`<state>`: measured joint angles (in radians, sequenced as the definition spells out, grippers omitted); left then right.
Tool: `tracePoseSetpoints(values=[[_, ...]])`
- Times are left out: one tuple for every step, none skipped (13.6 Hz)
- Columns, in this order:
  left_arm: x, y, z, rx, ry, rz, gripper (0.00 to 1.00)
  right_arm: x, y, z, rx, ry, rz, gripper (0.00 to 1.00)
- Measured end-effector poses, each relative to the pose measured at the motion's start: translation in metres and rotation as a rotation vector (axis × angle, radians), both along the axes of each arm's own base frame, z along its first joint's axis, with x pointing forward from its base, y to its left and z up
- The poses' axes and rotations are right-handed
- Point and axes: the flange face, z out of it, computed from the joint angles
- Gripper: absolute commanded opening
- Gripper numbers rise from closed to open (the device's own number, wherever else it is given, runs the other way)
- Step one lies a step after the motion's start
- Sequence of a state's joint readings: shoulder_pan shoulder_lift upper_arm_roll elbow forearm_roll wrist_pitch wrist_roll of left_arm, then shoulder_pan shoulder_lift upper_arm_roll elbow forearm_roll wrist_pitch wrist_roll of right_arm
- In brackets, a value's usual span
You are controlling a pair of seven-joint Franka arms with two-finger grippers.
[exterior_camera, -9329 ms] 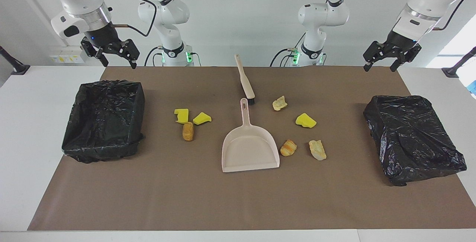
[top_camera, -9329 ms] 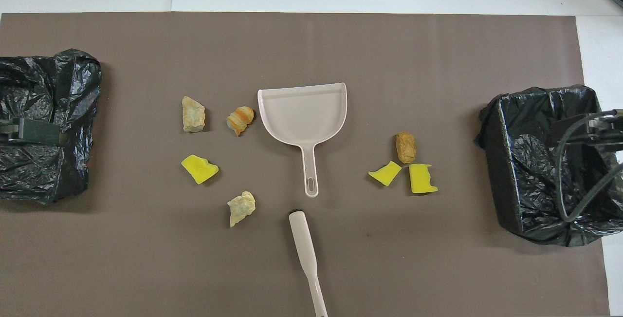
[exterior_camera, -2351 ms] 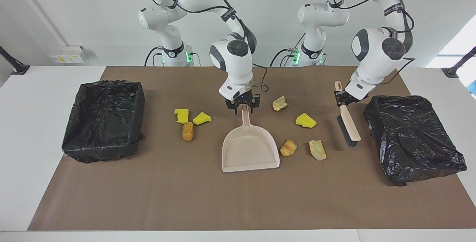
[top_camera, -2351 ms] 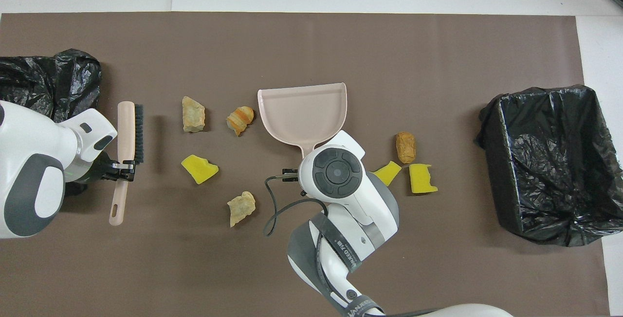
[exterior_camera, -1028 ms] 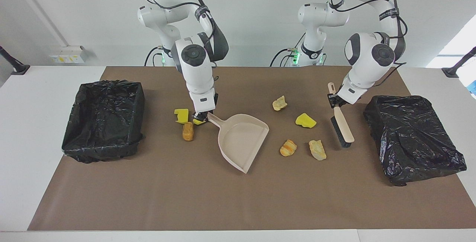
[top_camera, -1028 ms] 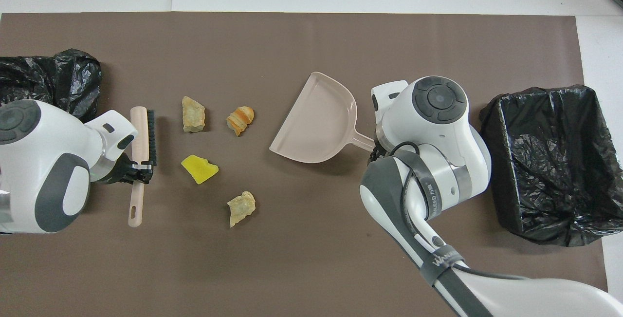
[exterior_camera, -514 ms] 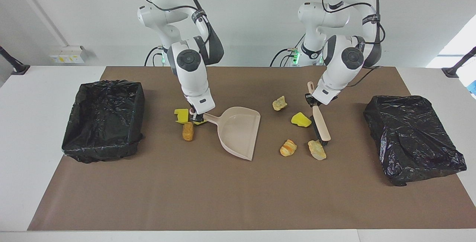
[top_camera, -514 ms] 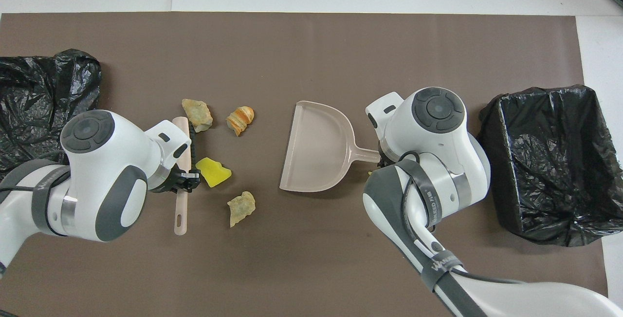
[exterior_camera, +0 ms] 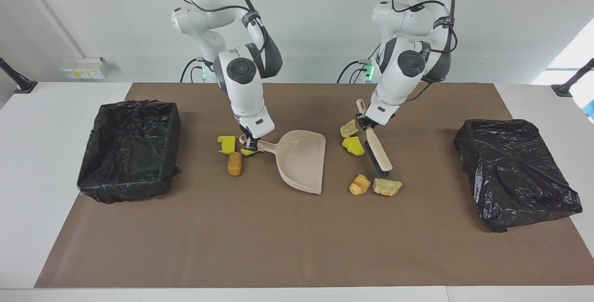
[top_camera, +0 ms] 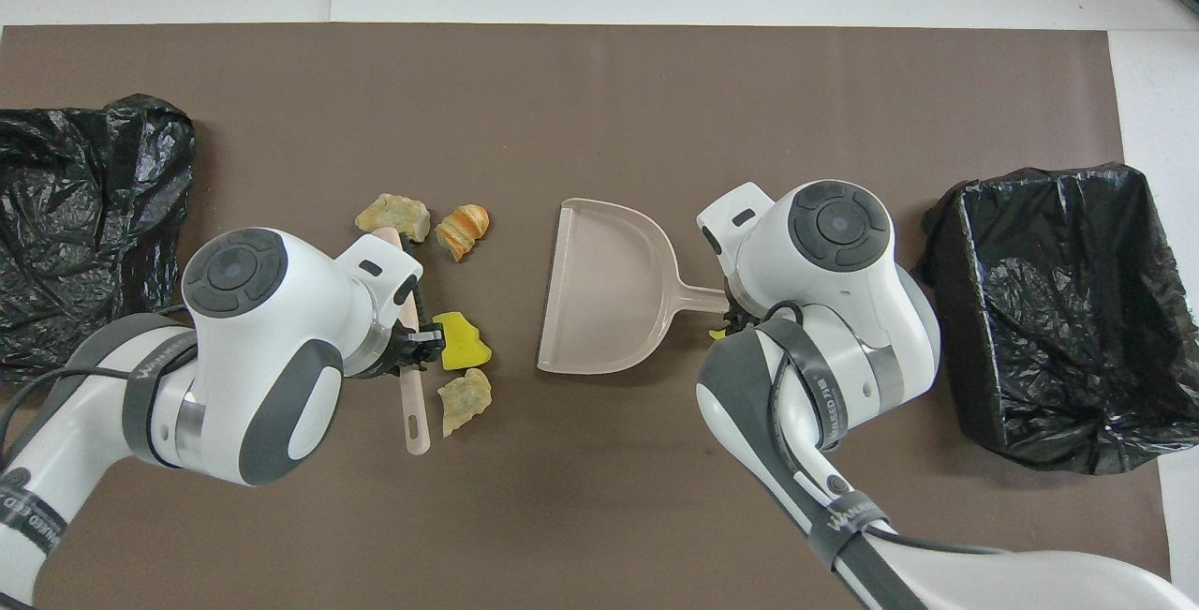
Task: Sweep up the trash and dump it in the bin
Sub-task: 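Sweep the yellow sponge and crusts toward the dustpan with the left gripper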
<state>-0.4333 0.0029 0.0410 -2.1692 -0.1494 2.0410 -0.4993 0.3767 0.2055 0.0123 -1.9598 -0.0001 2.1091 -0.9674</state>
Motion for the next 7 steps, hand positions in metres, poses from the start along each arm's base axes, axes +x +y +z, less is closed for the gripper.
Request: tracePoseSetpoints(values=[[-0.001,0.009,0.005,0.009,0.031,0.022,0.0,-0.002,-0.001,-0.004,-0.002,0.004,0.0,0.0],[-0.005,0.018,0.01,0.024,0.072,0.06,0.0,-0.003,-0.002,-0.01,0.001,-0.004,-0.002,0.0],[-0.01,0.022,0.014,0.04,0.098,0.114,0.0,-0.004,-0.004,-0.015,0.003,-0.009,-0.001,0.0],[-0.016,0.023,0.015,0.059,0.114,0.18,0.0,-0.005,-0.004,-0.018,0.005,-0.013,0.0,0.0],[-0.023,0.021,0.013,0.074,0.127,0.245,0.0,-0.005,-0.004,-0.018,0.005,-0.015,0.001,0.0],[-0.031,0.019,0.01,0.075,0.142,0.303,0.0,-0.006,-0.004,-0.018,0.006,-0.015,0.002,0.0],[-0.037,0.016,0.007,0.062,0.15,0.35,0.0,-0.006,-0.004,-0.018,0.006,-0.016,0.002,0.0]])
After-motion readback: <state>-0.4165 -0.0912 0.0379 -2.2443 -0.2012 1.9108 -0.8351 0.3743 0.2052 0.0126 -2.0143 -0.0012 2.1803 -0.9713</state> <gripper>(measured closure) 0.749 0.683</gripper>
